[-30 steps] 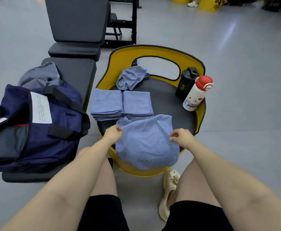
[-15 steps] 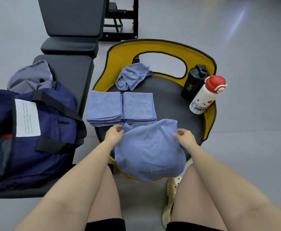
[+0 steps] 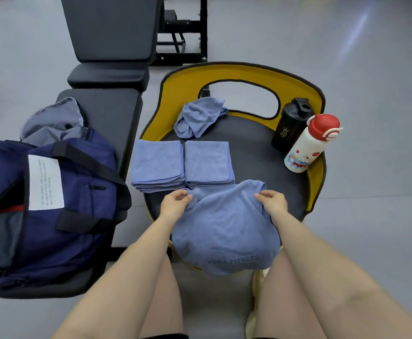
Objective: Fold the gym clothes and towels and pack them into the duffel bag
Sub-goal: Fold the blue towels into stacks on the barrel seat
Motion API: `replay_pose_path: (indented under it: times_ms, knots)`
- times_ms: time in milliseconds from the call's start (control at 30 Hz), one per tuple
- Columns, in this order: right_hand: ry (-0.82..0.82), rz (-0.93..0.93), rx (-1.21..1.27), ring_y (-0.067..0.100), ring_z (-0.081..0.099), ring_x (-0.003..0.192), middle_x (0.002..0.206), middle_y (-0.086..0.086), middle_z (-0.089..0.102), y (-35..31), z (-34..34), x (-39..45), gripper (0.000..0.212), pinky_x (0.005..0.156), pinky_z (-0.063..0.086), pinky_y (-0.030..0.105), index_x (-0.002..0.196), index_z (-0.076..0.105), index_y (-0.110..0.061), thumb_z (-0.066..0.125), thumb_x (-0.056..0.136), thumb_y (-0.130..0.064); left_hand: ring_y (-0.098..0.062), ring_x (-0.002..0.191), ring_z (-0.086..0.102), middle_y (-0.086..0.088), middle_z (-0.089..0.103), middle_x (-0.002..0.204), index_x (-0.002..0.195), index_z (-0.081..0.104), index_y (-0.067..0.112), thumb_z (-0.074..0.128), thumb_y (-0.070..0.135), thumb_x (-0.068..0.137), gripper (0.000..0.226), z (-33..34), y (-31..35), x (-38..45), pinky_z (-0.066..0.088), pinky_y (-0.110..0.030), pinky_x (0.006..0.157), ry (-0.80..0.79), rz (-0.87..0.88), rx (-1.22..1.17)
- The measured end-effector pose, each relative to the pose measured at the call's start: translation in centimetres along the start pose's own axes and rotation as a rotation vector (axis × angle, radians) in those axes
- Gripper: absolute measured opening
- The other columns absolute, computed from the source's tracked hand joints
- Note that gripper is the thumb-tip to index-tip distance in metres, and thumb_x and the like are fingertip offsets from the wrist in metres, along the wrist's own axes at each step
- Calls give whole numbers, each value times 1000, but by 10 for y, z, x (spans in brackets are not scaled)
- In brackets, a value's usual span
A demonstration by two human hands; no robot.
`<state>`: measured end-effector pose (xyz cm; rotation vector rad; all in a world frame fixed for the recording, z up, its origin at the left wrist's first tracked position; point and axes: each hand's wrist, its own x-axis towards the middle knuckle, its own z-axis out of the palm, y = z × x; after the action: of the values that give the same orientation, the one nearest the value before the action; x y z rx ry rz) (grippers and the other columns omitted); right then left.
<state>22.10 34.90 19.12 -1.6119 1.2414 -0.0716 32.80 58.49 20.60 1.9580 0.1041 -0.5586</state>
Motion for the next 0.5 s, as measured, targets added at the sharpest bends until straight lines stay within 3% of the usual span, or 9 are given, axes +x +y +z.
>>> replay_pose_path:
  times_ms: [133,200,333,433,500]
  knots:
    - [44,-30,14,30,57,113,121,11,64,-6,-2,-4,25,97,45,36,112,68,-7,65,89,-16,-17,91,56,-4,65,95,104,64,1,64,8,88,17,-12,5,-11,46,-30,84,-15,-30,-170]
    - [59,-62,50,30,56,111,118,9,64,-11,-5,-9,23,96,45,36,112,68,-7,62,91,-16,-20,94,59,-10,67,107,113,63,-1,64,10,88,27,-23,8,-13,48,-35,87,-22,-43,-232]
    - [85,-119,148,25,57,104,109,6,65,-22,-17,-23,9,94,47,36,96,67,-16,60,91,-16,-17,88,57,-7,62,99,112,59,6,59,10,92,20,-36,26,-21,47,-26,73,-46,-79,-361]
    - [92,-82,244,22,54,98,104,3,63,-34,-28,-36,7,91,46,34,95,66,-17,61,90,-14,-20,97,56,-7,59,103,111,56,11,59,12,92,19,-42,46,-34,47,-30,83,-61,-54,-397]
    - [80,-38,305,22,55,94,101,4,64,-40,-36,-46,9,88,48,33,95,68,-16,66,87,-14,-19,90,57,-7,59,98,104,57,11,59,12,93,11,-45,56,-43,49,-29,80,-65,-30,-408]
